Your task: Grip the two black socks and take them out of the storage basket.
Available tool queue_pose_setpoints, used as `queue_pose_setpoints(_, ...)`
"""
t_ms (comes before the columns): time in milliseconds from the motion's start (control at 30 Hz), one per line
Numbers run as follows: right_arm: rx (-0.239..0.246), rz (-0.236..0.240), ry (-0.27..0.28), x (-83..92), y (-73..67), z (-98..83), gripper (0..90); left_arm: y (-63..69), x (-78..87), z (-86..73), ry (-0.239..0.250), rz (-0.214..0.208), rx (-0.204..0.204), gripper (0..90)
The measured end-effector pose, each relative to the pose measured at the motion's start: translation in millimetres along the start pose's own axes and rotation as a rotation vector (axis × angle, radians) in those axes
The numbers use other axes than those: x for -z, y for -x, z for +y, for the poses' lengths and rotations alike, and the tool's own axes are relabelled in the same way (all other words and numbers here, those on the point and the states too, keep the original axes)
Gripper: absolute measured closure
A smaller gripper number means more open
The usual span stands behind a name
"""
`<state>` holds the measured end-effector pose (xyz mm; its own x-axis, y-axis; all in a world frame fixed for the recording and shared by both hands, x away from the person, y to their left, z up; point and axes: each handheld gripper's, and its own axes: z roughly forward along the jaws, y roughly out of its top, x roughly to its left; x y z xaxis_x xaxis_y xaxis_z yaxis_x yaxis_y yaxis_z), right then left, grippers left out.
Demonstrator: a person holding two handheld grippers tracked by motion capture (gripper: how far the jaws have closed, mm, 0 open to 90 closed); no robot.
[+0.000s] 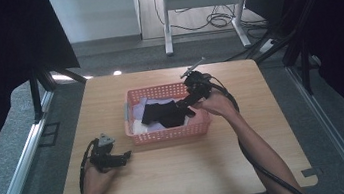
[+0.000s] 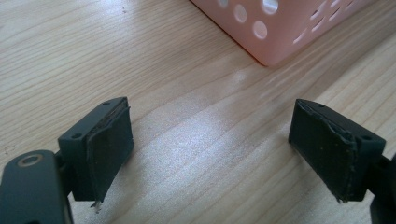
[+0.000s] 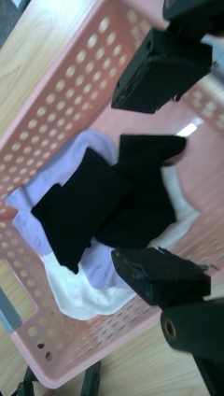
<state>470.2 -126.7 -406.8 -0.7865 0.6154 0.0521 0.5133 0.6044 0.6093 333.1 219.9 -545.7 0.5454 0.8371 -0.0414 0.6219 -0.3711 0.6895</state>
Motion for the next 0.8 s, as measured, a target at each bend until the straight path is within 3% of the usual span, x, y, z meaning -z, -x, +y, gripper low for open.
queue_pose_setpoints(400,0.057,0.078,-0.037,-51.7,-19.4,27.5,35.0,-1.0,0.2,0.1,0.001,-0.005,0.0,13.4)
queue_pose_setpoints(633,0.098,0.113,-0.079,-85.1,-31.7,33.3,28.7,-1.5,0.3,-0.1,0.002,-0.007,0.002,13.4)
queue_pose_setpoints(667,0.107,0.117,-0.092,-95.6,-34.3,33.3,23.8,-1.5,0.3,-0.1,0.002,-0.008,0.002,13.4)
queue_pose_setpoints(800,0.121,0.107,-0.128,-111.1,-36.7,32.1,22.0,-1.7,0.4,-0.1,0.003,-0.009,0.005,13.4)
